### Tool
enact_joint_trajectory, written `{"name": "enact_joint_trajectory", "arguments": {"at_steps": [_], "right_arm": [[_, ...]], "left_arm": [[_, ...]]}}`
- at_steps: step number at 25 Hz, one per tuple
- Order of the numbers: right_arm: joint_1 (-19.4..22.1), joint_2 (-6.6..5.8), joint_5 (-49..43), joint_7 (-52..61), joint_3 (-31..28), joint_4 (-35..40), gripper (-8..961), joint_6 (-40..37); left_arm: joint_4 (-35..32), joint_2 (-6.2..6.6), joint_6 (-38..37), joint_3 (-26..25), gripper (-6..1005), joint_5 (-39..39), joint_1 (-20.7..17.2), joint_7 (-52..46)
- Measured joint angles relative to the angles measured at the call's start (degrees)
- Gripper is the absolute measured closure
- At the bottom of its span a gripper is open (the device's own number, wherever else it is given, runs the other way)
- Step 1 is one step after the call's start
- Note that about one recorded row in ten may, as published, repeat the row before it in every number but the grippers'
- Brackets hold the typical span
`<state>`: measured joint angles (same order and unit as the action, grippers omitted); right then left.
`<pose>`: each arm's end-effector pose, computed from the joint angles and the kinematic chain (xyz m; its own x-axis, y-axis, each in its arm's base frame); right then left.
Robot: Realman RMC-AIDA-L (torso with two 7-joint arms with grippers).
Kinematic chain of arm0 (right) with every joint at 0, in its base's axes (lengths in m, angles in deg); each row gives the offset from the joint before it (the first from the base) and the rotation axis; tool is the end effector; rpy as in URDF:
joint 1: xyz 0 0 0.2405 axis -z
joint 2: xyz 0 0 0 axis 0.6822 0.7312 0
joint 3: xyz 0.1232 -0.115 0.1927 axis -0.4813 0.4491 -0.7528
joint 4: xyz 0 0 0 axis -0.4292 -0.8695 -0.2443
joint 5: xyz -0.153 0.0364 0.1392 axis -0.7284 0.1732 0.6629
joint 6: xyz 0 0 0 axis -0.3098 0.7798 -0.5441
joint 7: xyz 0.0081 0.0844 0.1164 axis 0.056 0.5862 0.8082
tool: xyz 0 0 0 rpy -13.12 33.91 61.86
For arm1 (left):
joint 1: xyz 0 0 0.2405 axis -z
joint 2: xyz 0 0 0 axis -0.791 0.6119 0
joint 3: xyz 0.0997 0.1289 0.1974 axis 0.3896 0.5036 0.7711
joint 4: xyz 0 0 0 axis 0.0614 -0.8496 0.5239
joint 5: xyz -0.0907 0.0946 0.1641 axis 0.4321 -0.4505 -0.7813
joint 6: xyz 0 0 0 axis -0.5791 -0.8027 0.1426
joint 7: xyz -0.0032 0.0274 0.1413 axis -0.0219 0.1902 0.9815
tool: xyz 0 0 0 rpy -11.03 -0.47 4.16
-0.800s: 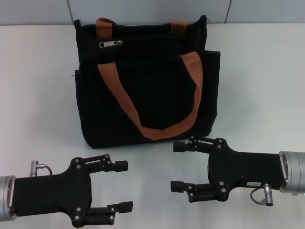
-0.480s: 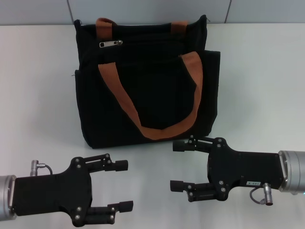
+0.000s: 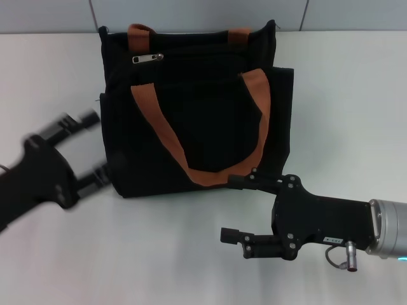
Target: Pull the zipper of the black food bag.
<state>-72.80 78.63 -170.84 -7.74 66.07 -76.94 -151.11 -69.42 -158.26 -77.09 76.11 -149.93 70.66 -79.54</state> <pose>0.2489 0.2504 -0.0710 0.7026 -0.0904 -0.7058 -0.1857 -0.9808 -0.0592 -0.3011 0.2389 0.0146 0.6297 -0.1097 0.7690 0.3642 -0.8328 -0.4170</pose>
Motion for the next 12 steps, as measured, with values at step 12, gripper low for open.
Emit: {"name": "enact_joint_trajectory", "arguments": {"at_steps": [12], "right_arm": [[-0.2,-0.01,0.2,-1.2,-0.1,-2.1,118,-0.2]], "left_arm": [[0.0,0.28,14.1,-8.5,310,1.3,5.4,-1.5]]}}
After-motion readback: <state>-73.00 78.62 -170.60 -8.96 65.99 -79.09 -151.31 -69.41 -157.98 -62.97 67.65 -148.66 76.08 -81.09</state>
